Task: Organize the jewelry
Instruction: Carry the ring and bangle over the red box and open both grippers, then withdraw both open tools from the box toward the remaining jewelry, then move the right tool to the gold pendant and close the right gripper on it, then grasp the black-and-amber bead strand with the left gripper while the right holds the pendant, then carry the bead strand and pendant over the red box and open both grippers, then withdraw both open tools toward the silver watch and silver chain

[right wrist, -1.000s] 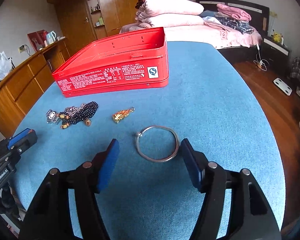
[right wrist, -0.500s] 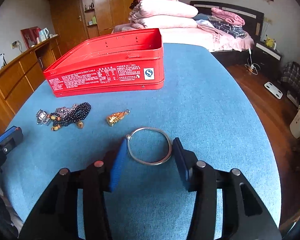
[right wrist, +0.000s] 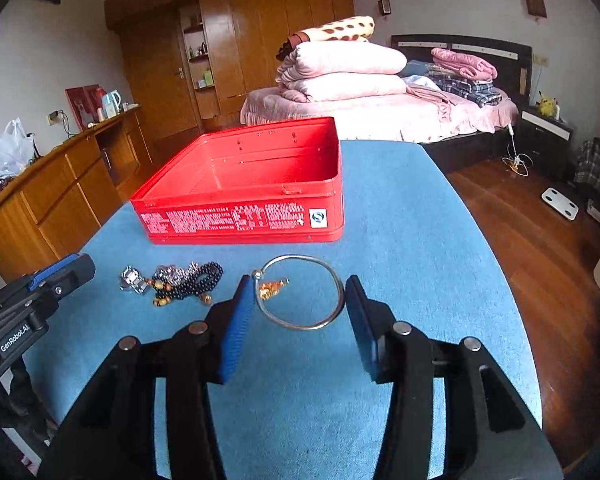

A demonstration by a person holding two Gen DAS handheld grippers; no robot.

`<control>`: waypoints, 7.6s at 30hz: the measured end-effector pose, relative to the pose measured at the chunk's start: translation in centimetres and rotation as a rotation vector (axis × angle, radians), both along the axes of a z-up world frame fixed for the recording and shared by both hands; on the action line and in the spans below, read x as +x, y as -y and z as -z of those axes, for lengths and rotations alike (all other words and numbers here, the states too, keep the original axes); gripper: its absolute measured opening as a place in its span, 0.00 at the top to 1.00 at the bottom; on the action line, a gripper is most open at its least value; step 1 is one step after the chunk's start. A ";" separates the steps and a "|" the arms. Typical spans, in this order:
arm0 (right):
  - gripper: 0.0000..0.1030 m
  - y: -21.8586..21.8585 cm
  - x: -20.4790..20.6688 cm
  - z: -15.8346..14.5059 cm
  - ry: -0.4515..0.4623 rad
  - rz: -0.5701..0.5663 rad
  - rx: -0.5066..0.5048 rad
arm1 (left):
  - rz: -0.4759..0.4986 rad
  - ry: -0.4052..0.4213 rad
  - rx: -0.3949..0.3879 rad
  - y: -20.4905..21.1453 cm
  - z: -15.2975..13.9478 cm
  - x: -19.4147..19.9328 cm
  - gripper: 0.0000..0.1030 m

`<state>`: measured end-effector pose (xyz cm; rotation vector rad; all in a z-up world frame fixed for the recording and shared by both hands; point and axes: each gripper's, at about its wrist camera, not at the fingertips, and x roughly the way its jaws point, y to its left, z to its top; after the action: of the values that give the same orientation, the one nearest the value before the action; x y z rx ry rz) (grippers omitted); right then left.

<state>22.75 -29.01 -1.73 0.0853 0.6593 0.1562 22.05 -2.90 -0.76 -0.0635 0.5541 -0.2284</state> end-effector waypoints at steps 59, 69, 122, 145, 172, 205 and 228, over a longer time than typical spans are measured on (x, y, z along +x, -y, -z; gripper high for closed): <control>0.53 -4.1 0.8 3.5 -0.026 0.079 0.041 | -0.223 0.034 0.009 -5.1 2.8 -1.0 0.34; 0.58 -4.4 2.8 4.2 -0.099 0.109 0.057 | -0.217 0.033 -0.012 -5.3 2.6 -1.1 0.34; 0.79 1.2 2.2 3.6 -0.142 0.188 0.016 | -0.037 -0.126 -0.059 2.3 4.3 2.5 0.34; 0.79 2.1 2.0 4.1 -0.140 0.165 0.021 | -0.008 -0.298 -0.073 4.6 6.1 5.9 0.78; 0.79 -2.0 1.0 1.6 -0.016 0.097 -0.026 | -0.001 -0.050 -0.062 0.3 1.0 0.6 0.87; 0.79 -4.4 4.4 -5.0 0.161 0.043 -0.051 | -0.082 0.126 -0.044 -1.0 -4.8 4.8 0.87; 0.67 -3.6 10.7 -5.1 0.132 0.027 0.043 | -0.106 0.139 -0.052 -2.6 -4.5 11.5 0.48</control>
<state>33.47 -25.44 3.39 0.1237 0.5234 0.1489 33.58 -0.34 3.72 -0.1263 0.4051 -0.1427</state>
